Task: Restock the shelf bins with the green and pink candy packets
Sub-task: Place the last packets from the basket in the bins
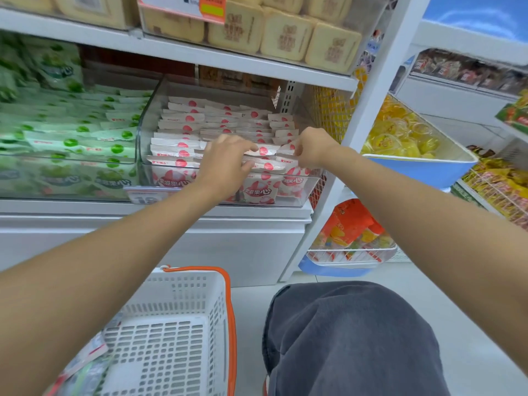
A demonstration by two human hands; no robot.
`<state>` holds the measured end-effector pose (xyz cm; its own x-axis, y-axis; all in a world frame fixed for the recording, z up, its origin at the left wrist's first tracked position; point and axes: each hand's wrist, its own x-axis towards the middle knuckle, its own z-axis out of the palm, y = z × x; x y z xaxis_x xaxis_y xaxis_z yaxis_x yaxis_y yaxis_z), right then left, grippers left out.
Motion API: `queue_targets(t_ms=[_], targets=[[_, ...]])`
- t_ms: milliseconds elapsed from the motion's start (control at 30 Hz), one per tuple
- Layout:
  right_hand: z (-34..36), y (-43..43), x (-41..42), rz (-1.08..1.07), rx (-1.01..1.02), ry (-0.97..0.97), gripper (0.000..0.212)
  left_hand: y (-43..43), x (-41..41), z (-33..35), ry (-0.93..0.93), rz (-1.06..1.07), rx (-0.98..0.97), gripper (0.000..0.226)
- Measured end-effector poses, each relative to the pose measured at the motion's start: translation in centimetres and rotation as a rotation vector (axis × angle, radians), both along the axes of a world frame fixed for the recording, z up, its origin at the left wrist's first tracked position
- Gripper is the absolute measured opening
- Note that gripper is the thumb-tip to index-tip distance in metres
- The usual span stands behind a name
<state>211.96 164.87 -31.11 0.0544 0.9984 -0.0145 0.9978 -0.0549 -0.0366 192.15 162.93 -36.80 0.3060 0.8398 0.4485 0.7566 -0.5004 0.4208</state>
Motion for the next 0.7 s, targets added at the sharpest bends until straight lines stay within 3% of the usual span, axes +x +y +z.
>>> queue_targets(t_ms=[133, 267, 367, 500, 600, 700], targets=[[0.1, -2.7, -2.0, 0.168, 0.241, 0.063, 0.026, -2.5, -1.2, -0.6, -0.179, 0.044, 0.043, 0.015], [-2.6, -6.6, -7.4, 0.377, 0.262, 0.218, 0.016, -5.0, -4.0, -2.9, -0.411, 0.032, -0.285, 0.003], [-6.9, -9.0, -11.8, 0.449, 0.152, 0.300, 0.014, -7.0, -8.2, -6.1, -0.432, 0.052, -0.577, 0.006], [-12.6, -11.7, -17.2, 0.550, -0.157, 0.198, 0.018, -10.6, -16.0, -10.4, -0.209, 0.078, -0.975, 0.013], [-15.5, -13.2, -20.6, 0.656, -0.408, 0.093, 0.023, -13.2, -22.0, -14.4, -0.108, 0.175, -1.089, 0.021], [-18.4, -14.6, -23.3, 0.775, -0.506, 0.003, 0.026, -16.0, -27.1, -19.2, 0.022, 0.343, -1.211, 0.018]])
